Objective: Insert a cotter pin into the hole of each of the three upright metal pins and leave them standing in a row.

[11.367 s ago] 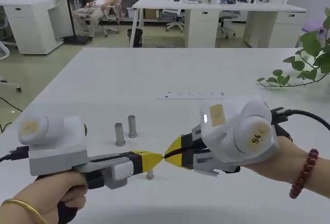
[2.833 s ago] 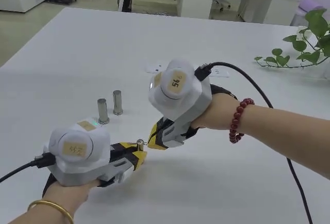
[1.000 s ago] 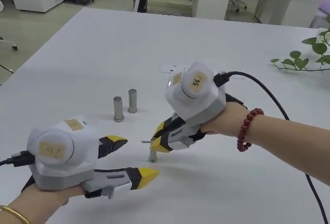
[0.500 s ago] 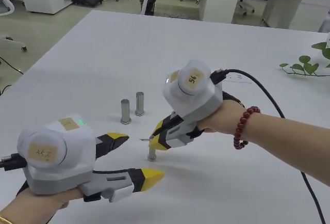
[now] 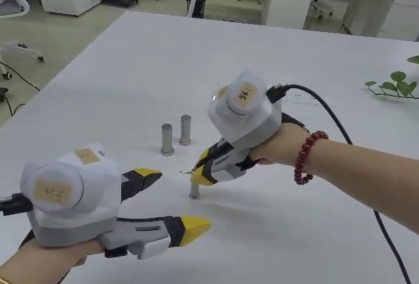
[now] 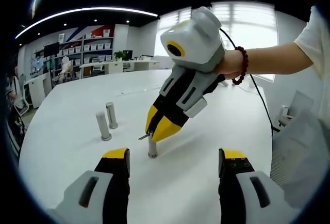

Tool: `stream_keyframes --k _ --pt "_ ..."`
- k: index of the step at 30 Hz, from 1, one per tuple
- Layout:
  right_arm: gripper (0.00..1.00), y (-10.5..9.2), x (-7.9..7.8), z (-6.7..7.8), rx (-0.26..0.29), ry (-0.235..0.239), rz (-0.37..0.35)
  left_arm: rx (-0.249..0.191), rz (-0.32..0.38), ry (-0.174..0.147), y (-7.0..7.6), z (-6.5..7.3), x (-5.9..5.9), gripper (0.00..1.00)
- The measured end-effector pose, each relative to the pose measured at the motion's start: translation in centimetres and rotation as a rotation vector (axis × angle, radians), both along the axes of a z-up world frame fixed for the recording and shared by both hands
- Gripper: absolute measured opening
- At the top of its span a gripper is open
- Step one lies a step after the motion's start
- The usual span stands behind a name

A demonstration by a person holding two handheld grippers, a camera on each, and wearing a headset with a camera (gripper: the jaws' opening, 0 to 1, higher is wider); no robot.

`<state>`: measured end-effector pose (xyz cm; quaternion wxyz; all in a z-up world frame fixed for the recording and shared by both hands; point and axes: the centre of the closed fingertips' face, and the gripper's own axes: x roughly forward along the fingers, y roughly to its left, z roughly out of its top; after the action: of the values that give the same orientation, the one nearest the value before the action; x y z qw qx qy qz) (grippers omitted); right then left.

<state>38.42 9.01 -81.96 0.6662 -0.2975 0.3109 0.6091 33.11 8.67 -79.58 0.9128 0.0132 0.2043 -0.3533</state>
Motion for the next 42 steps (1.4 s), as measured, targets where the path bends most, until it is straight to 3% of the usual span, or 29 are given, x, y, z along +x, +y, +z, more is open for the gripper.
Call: stream_keyframes --k 13,21,29,32,37,42 --pt "0.12 0.0 -0.1 -0.3 0.011 0.03 -0.011 0.006 0.002 0.018 0.1 -0.5 -0.3 0.7" --pt "0.18 0.1 -0.2 -0.1 0.041 0.046 -0.023 0.013 0.007 0.027 0.2 -0.7 -0.4 0.71" --pt "0.27 1.0 0.2 1.7 0.128 0.061 -0.054 0.015 0.02 0.02 0.5 -0.4 -0.4 0.74" --pt "0.29 1.7 1.0 2.4 0.18 0.023 -0.08 0.02 0.04 0.007 0.8 -0.2 -0.3 0.74" --pt "0.31 2.8 2.8 3.3 0.266 0.007 -0.172 0.051 0.046 -0.019 1.2 0.2 -0.6 0.75" --pt "0.3 3.6 5.3 3.5 0.306 -0.023 -0.273 0.053 0.054 -0.023 1.4 0.4 -0.7 0.76"
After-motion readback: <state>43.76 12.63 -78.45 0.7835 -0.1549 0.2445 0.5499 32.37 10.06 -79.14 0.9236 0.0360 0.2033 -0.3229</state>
